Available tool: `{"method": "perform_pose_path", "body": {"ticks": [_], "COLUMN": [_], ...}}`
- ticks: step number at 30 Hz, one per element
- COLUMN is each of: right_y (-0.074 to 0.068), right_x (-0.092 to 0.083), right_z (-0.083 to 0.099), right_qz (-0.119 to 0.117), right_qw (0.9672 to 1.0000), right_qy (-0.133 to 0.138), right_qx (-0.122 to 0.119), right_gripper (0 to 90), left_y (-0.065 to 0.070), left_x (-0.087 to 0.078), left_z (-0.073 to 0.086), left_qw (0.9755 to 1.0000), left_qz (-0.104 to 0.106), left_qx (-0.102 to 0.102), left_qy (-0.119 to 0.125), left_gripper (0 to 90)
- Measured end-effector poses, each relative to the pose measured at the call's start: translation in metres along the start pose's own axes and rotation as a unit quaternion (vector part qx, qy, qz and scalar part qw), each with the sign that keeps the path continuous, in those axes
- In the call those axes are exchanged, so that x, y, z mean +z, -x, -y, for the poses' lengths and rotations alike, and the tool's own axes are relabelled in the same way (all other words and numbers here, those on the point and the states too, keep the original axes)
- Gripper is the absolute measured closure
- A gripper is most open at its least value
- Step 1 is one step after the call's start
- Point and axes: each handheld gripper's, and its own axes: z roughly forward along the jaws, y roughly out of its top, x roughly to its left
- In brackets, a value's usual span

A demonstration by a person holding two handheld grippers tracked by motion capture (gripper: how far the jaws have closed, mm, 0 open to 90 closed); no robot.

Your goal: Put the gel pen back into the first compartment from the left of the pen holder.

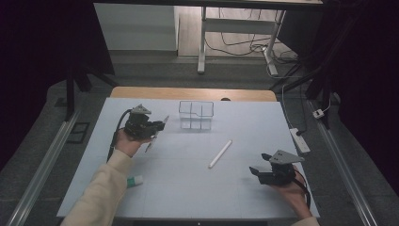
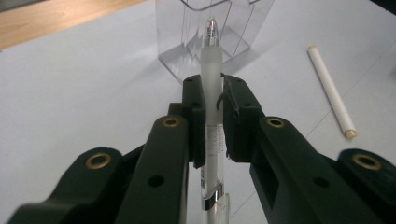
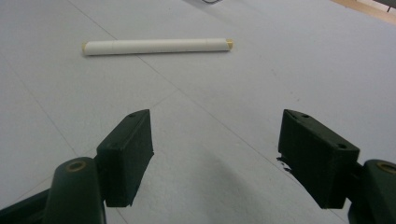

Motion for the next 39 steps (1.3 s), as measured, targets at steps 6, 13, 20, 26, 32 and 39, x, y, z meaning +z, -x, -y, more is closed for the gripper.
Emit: {"method": "perform_pose_path", "body": {"ticks": [6, 13, 20, 26, 32, 39], "right_y": [0.000, 0.000, 0.001, 0.001, 0.001, 0.001], "right_x": [0.000, 0.000, 0.000, 0.000, -0.001, -0.001], "right_z": [0.000, 0.000, 0.000, 0.000, 0.000, 0.000], "right_qz": [-0.002, 0.001, 0.001, 0.003, 0.002, 0.003], "right_qw": [1.0000, 1.0000, 1.0000, 1.0000, 1.0000, 1.0000], "right_qy": [0.001, 0.001, 0.001, 0.002, 0.003, 0.002], "right_qx": [0.001, 0.003, 0.001, 0.003, 0.003, 0.003], "right_gripper": [25.6, 25.5, 25.6, 25.6, 25.6, 25.6], "left_y": [0.001, 0.003, 0.008, 0.010, 0.010, 0.011], "left_x": [-0.003, -0.007, -0.012, -0.013, -0.011, -0.007], "left_z": [-0.003, -0.010, -0.019, -0.025, -0.031, -0.037], "left_qw": [0.9998, 0.9993, 0.9981, 0.9969, 0.9965, 0.9957], "left_qz": [0.008, 0.013, 0.014, 0.014, 0.015, 0.023], "left_qx": [0.002, 0.006, 0.013, 0.012, 0.010, 0.004], "left_qy": [0.017, 0.034, 0.058, 0.076, 0.082, 0.090], "left_gripper": [79.9, 79.8, 79.8, 79.8, 79.8, 79.7]}}
